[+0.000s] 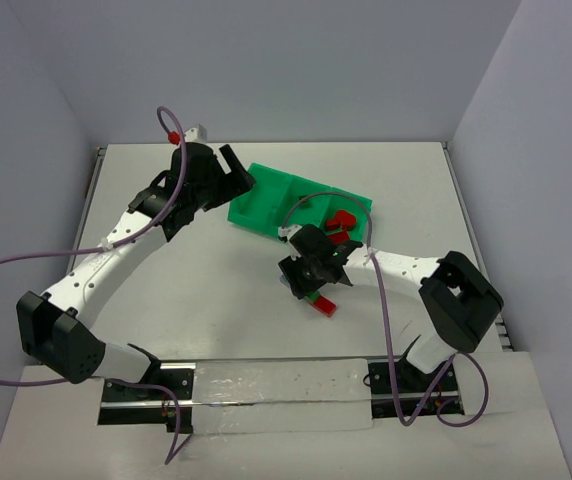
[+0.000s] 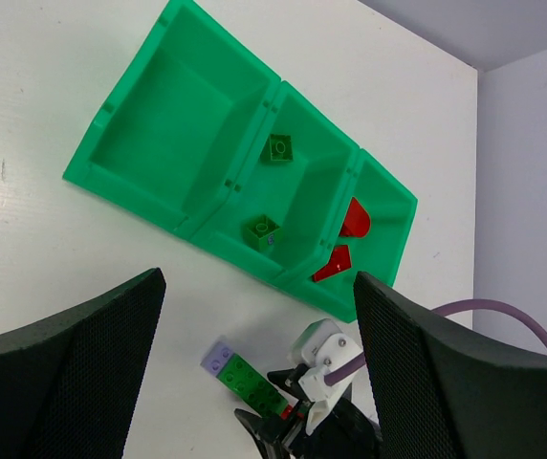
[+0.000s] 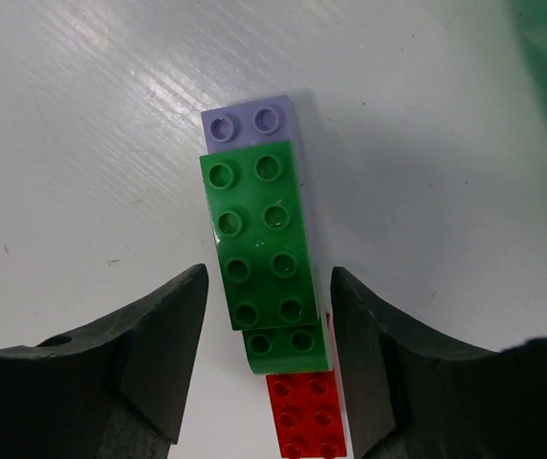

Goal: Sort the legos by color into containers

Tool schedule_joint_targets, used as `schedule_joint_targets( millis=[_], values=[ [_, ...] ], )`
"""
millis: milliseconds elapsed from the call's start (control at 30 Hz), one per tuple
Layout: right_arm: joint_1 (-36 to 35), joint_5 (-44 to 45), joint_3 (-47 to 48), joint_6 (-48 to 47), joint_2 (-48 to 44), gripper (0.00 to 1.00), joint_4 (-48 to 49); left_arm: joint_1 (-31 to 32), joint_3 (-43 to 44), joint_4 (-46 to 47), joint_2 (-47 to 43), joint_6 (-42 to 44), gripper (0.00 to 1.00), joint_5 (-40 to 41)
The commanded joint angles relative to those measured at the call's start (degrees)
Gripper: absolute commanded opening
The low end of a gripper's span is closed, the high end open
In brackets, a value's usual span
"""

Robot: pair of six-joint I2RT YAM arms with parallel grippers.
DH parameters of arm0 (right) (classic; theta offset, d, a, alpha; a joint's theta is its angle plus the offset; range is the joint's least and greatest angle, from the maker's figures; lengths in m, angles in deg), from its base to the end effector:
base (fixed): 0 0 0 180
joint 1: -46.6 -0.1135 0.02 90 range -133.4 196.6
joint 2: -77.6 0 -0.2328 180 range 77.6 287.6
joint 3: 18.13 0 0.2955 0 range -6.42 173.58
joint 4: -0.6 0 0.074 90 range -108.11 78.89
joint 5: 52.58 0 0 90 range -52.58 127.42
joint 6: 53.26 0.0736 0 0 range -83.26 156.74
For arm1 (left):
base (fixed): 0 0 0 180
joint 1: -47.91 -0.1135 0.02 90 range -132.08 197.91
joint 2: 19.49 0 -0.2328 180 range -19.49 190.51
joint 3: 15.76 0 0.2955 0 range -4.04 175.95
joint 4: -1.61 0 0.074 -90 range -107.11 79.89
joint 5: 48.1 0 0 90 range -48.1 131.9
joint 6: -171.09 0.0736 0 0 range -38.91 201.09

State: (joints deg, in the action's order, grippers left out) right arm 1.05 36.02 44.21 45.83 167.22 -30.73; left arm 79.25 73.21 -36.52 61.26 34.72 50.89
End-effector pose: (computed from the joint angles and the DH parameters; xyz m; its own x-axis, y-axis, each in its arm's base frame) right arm 0.2494 0.2568 0.0849 -0.7044 -0.4926 -0.5110 -0.6190 0.7786 0.1029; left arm 0.3495 -0.1994 0.3124 -0.5820 -0.4827 -0.6545 -0.0336 0.8184 -0.5736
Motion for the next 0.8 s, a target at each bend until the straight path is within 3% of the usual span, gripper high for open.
schedule_joint_targets(
  millis=[0,67,233,267,433,567,767],
  values=[
    [-0.73,2.42,2.77,-0.14,0.43,0.55,-1.19,-0.79,0.19,0.32,-1.51,0.21,0.87,0.59],
    [-0.76,3.48,2.96,-0.12,0.61,0.47,-1.74,-0.98,0.09,0.46,-1.55,0.31,0.87,0.38],
    [-0.68,3.55,2.87,0.05,-0.93,0.14,-2.41,-1.19,-0.15,0.25,-1.46,0.48,0.87,-0.37],
    [-0.67,2.32,3.09,0.05,-1.62,0.12,-2.71,-1.19,-0.50,0.16,-1.60,0.62,0.87,-0.51],
    [-0.20,-1.47,3.74,1.53,-12.02,0.10,-1.00,-1.40,-9.18,2.84,-5.35,3.56,0.86,-3.52],
    [4.84,-7.71,3.25,6.79,-21.04,0.08,5.09,-1.72,-18.95,11.08,-9.70,3.65,0.78,-9.14],
    [10.33,-8.39,2.84,12.96,-27.48,0.04,10.65,-1.63,-29.04,28.89,-13.56,2.39,0.80,-27.22]
  ],
)
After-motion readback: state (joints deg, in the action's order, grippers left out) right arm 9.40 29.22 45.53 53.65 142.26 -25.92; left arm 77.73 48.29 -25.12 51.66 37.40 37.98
